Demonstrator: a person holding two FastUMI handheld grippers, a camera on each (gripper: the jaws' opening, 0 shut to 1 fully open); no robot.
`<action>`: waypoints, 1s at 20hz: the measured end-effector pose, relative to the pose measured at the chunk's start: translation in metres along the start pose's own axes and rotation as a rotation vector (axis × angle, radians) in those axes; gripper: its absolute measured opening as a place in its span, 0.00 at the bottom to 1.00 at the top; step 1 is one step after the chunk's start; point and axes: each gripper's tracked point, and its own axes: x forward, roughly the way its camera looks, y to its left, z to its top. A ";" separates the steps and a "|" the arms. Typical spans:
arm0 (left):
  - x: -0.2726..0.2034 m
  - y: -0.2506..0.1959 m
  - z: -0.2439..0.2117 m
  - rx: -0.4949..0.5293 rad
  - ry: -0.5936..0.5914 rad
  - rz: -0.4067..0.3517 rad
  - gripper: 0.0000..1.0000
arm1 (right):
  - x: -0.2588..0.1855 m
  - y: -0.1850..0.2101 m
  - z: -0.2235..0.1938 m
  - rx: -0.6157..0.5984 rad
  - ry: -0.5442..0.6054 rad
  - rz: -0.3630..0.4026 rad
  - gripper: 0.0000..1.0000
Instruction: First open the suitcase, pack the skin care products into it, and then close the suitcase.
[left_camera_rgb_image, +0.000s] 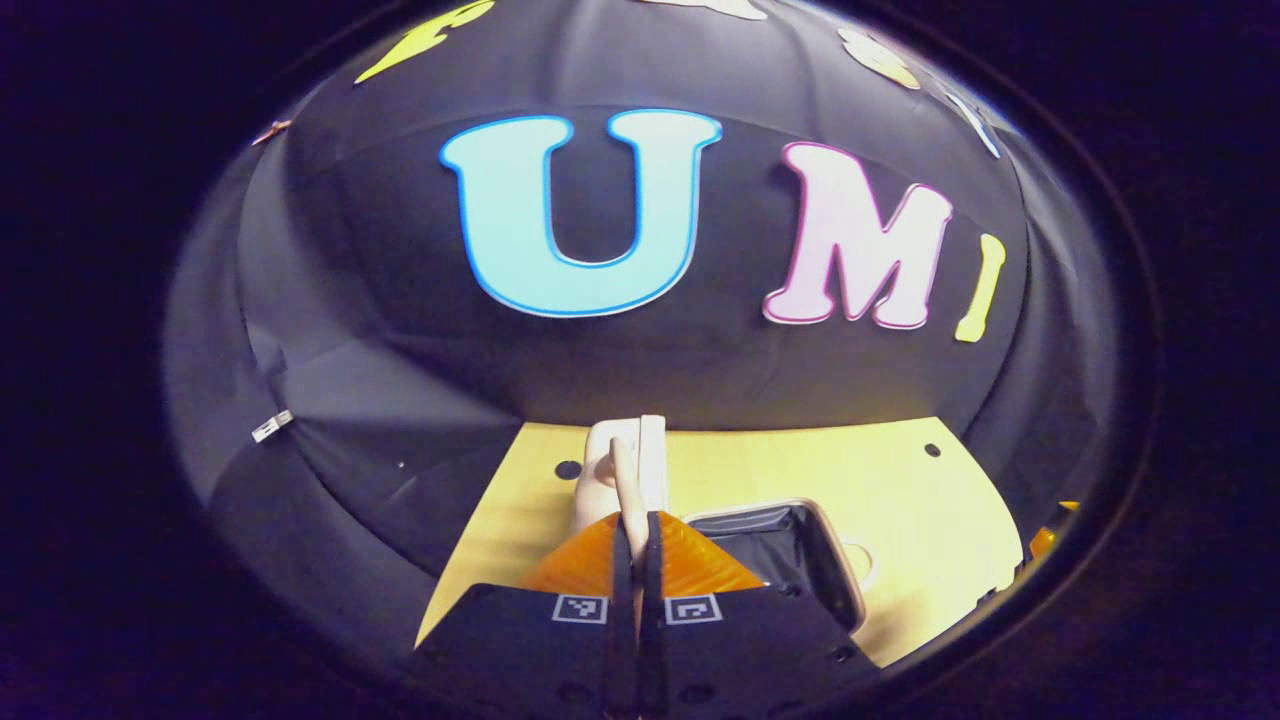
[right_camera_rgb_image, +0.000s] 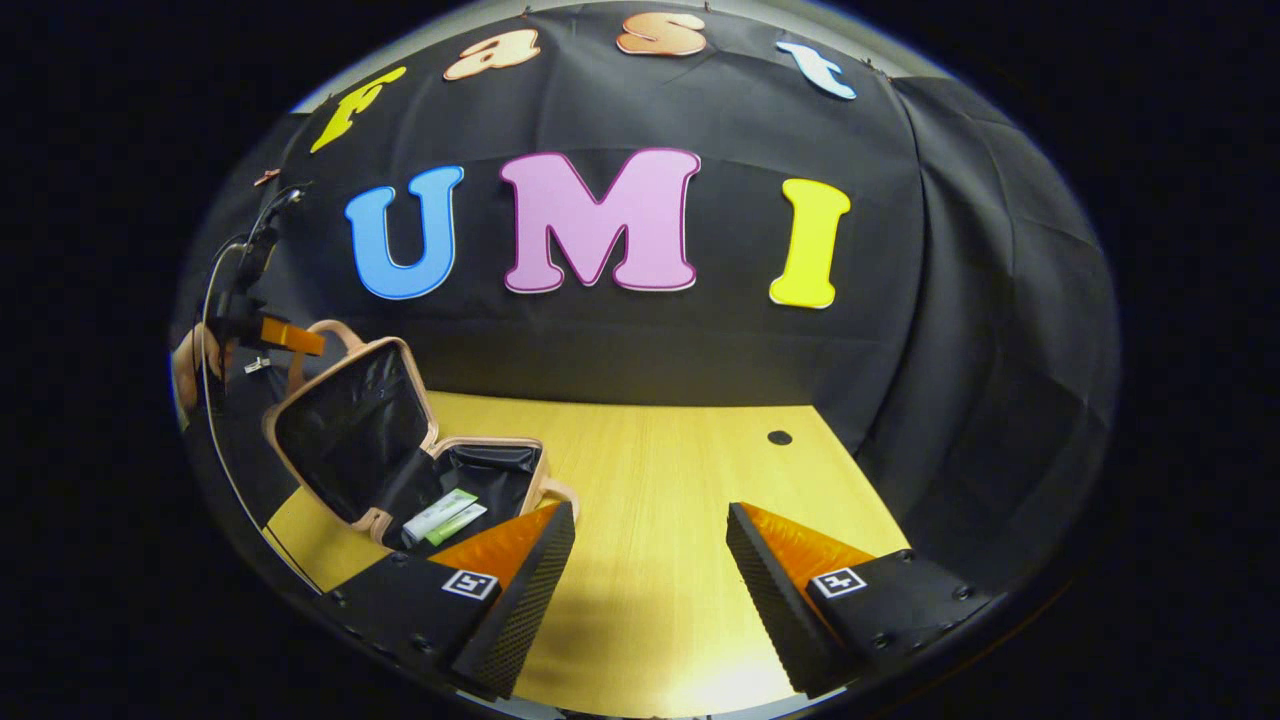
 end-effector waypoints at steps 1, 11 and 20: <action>-0.002 -0.035 0.000 -0.008 -0.001 -0.044 0.06 | -0.002 -0.007 0.002 -0.001 -0.011 -0.003 0.97; 0.081 -0.229 -0.131 -0.114 0.212 -0.210 0.07 | 0.006 -0.070 0.015 0.062 -0.053 -0.010 0.97; 0.100 -0.264 -0.155 -0.240 0.147 -0.178 0.50 | 0.015 -0.100 0.010 0.100 -0.046 0.005 0.97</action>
